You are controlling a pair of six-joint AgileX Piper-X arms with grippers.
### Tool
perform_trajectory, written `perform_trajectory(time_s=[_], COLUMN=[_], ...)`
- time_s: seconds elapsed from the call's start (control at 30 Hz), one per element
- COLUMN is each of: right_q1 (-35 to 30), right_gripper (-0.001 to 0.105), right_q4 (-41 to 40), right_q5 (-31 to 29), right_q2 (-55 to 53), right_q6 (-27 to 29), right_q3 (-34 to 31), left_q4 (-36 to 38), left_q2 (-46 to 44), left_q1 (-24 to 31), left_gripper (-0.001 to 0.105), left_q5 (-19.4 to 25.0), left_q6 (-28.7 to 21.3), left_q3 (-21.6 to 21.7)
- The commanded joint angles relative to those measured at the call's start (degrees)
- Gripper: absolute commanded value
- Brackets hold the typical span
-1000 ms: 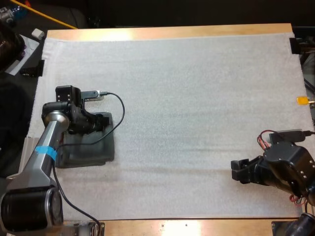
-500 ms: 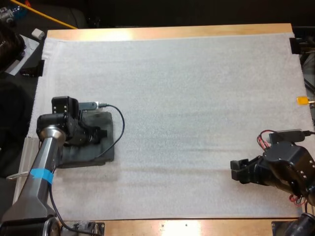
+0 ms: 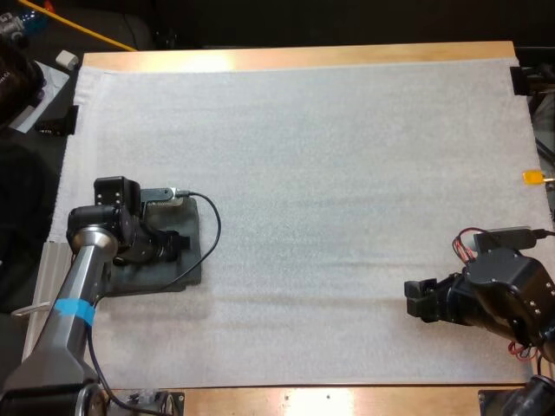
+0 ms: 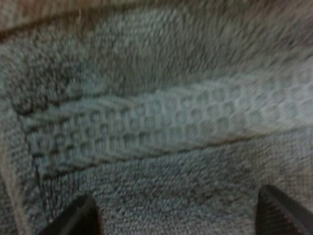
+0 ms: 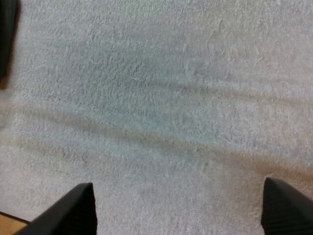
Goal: Pick towel from pile, fold and stack
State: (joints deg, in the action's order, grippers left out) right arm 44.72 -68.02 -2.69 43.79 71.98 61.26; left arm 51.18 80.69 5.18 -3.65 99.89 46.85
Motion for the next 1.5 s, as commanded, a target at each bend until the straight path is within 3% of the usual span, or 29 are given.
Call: perform_trajectory(time_s=[0.0, 0.27, 0.43, 0.5, 0.6, 0.77, 1.13, 1.27, 1.33, 1.47], right_q1=[-0.05, -0.32, -0.34, -0.01, 0.08, -2.17, -22.14, -30.73, -28.30, -36.93], right_gripper=[0.067, 0.067, 0.067, 0.067, 0.067, 0.067, 0.067, 0.067, 0.067, 0.067], right_q4=[0.03, 3.26, 8.23, 6.39, 9.12, 13.68, 16.48, 15.60, 15.88, 14.18], right_q5=[-0.12, -0.48, -2.18, -3.16, -6.96, -5.98, 4.08, 5.40, 4.63, 5.71], right_q2=[-0.41, -0.58, 0.26, 0.17, 2.58, 7.82, 11.64, 11.74, 11.31, 11.24], right_q6=[-0.09, 1.32, 6.26, 4.69, 8.19, 11.06, 16.94, 19.34, 18.59, 20.74], right_q3=[0.21, 0.23, 0.37, 0.33, 0.21, 0.20, -0.02, -0.08, 0.15, 0.06], left_q4=[0.91, 1.27, 1.64, 1.17, 1.36, 2.09, 4.51, 5.33, 5.04, 5.93], left_q2=[-2.92, -13.16, -18.96, -17.19, -18.42, -20.00, -24.89, -26.08, -25.98, -27.01], left_q1=[-0.14, -0.02, -0.06, -0.29, -1.29, -2.73, -3.26, -4.05, -3.58, -3.50], left_gripper=[0.064, 0.064, 0.064, 0.063, 0.063, 0.063, 0.063, 0.063, 0.063, 0.063], left_q5=[-0.95, -3.85, -6.41, -5.33, -5.42, -5.19, -4.49, -4.11, -4.75, -4.54], left_q6=[-0.19, 0.31, 1.06, 0.75, 0.79, 0.85, -0.10, -0.66, 0.03, -0.49], left_q3=[2.24, 5.58, 5.41, 5.50, 5.36, 5.42, 5.49, 5.49, 5.60, 5.65])
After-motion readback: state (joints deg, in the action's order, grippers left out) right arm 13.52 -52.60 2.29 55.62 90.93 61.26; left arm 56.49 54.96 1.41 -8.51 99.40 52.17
